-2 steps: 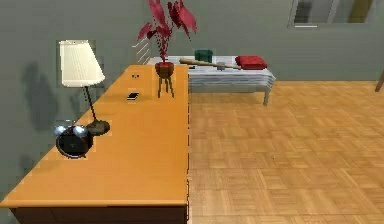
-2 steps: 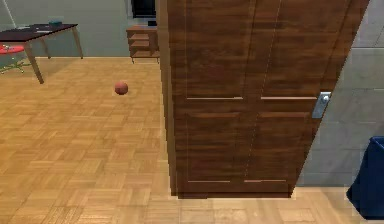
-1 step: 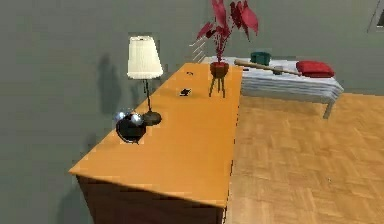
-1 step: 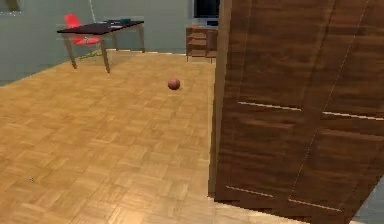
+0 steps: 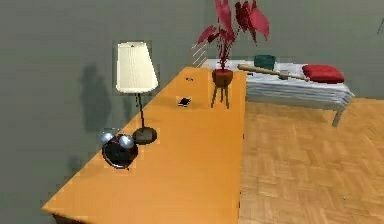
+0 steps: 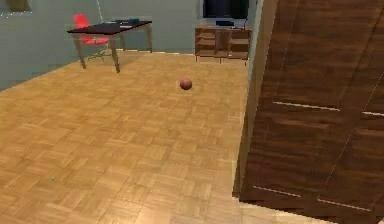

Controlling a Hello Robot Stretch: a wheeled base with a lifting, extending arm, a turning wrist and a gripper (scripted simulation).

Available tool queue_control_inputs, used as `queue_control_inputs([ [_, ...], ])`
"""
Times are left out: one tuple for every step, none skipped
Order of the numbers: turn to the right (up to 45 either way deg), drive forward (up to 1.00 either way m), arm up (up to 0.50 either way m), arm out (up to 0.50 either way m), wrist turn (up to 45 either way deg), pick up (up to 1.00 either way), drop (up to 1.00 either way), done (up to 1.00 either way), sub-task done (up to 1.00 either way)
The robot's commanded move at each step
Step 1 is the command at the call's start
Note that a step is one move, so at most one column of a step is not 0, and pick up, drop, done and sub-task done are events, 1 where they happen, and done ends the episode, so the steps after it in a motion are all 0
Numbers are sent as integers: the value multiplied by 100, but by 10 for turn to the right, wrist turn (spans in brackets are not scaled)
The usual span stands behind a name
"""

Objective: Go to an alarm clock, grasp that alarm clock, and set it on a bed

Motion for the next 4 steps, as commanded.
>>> queue_control_inputs([
  [-450,0,0,0,0,0,0,0,0],
  [-450,0,0,0,0,0,0,0,0],
  [-210,0,0,0,0,0,0,0,0],
  [0,0,50,0,0,0,0,0,0],
])
